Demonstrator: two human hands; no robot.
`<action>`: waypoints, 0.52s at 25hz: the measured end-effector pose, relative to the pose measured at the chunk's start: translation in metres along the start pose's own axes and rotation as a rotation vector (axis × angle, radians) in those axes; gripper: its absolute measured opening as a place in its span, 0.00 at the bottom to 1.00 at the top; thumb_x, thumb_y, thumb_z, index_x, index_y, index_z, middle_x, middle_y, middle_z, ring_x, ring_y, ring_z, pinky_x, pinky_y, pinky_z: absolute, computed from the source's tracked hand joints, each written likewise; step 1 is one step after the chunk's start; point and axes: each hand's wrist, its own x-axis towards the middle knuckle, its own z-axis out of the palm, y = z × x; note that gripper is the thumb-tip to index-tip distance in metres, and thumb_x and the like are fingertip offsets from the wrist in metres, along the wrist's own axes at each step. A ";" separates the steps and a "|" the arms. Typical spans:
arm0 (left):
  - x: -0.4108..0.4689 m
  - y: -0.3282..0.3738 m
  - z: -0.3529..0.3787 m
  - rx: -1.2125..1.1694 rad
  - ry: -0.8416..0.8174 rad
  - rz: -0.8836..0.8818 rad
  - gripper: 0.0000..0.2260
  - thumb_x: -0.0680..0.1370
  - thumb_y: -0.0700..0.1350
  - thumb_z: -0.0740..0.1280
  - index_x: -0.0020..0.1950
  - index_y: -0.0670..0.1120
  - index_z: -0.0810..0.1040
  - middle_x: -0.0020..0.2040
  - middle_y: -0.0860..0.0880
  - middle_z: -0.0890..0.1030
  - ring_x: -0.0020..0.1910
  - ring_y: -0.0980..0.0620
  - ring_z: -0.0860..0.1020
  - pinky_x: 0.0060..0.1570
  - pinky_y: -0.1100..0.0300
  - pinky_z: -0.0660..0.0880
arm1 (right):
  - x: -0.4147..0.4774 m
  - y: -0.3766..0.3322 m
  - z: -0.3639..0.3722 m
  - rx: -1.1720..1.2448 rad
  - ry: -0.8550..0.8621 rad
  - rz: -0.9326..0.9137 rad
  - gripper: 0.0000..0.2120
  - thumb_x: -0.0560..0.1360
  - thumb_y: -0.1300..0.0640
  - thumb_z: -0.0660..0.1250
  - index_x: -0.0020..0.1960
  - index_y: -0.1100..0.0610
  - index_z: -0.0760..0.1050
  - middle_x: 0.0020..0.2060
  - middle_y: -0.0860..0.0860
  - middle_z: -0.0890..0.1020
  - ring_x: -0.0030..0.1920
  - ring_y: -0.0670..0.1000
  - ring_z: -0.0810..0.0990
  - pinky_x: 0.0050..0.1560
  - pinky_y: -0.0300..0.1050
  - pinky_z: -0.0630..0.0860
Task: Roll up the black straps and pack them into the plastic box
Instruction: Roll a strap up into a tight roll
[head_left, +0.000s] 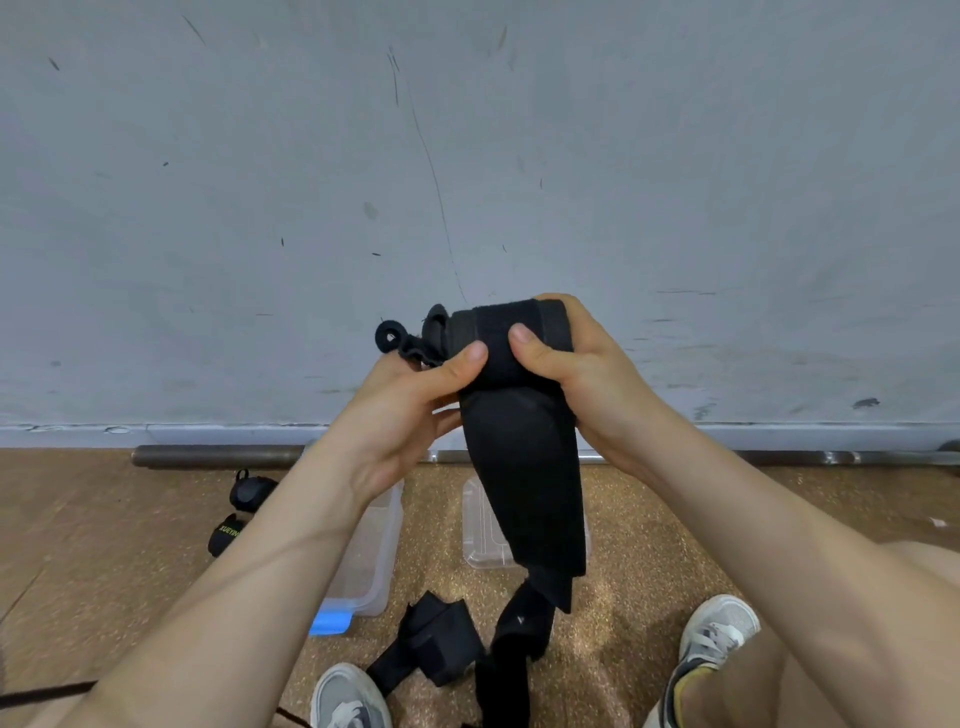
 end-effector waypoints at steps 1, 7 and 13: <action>0.001 0.003 -0.005 0.028 -0.017 0.031 0.21 0.71 0.43 0.73 0.63 0.41 0.79 0.57 0.43 0.84 0.58 0.46 0.82 0.57 0.51 0.78 | -0.001 -0.002 0.002 0.034 -0.005 -0.012 0.21 0.71 0.51 0.71 0.61 0.55 0.72 0.53 0.55 0.82 0.53 0.53 0.84 0.53 0.50 0.82; 0.003 -0.005 0.001 0.336 0.130 0.236 0.09 0.74 0.40 0.73 0.52 0.49 0.82 0.48 0.51 0.86 0.50 0.56 0.83 0.48 0.65 0.78 | 0.001 0.002 0.011 0.340 0.016 0.192 0.24 0.72 0.47 0.73 0.64 0.56 0.75 0.55 0.57 0.84 0.54 0.57 0.84 0.53 0.55 0.81; 0.004 -0.016 0.009 0.772 0.223 0.344 0.14 0.80 0.58 0.57 0.58 0.53 0.76 0.45 0.62 0.79 0.44 0.69 0.77 0.42 0.74 0.71 | -0.006 0.008 0.022 0.397 0.048 0.180 0.19 0.78 0.51 0.68 0.63 0.62 0.78 0.55 0.61 0.84 0.55 0.59 0.84 0.55 0.54 0.82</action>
